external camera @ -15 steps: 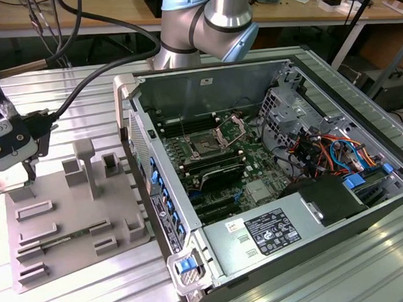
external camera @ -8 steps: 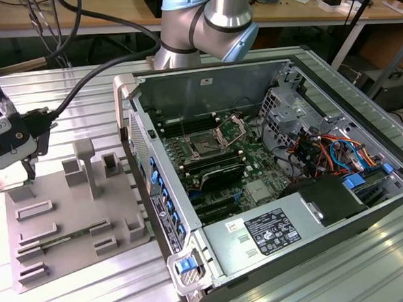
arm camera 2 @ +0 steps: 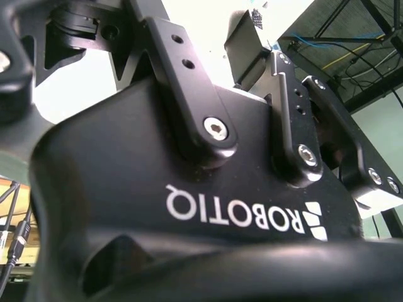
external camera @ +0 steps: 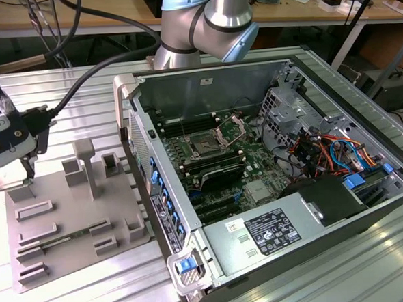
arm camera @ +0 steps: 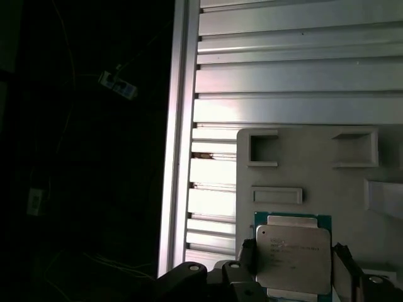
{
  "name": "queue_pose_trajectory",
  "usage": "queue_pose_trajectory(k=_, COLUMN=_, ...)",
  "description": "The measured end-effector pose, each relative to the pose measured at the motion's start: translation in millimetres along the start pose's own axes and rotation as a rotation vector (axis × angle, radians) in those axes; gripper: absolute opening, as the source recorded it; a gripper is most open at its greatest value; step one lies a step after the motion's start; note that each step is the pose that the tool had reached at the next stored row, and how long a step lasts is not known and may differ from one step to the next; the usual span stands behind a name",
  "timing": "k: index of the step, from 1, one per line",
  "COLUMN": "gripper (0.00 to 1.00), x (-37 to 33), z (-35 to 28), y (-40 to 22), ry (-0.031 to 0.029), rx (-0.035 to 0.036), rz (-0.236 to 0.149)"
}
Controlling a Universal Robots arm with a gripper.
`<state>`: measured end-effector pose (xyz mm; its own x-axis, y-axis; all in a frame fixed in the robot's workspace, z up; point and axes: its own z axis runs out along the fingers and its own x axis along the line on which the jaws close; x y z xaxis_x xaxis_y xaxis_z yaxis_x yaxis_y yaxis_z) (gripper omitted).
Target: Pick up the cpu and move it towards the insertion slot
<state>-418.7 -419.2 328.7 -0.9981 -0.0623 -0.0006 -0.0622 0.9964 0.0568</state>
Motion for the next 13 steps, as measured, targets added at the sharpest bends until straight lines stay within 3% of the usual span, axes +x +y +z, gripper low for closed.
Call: queue_pose_trajectory(k=13, gripper=0.55, x=0.0, z=-4.3, y=0.3, ry=-0.0001, rx=-0.0014, rz=0.0)
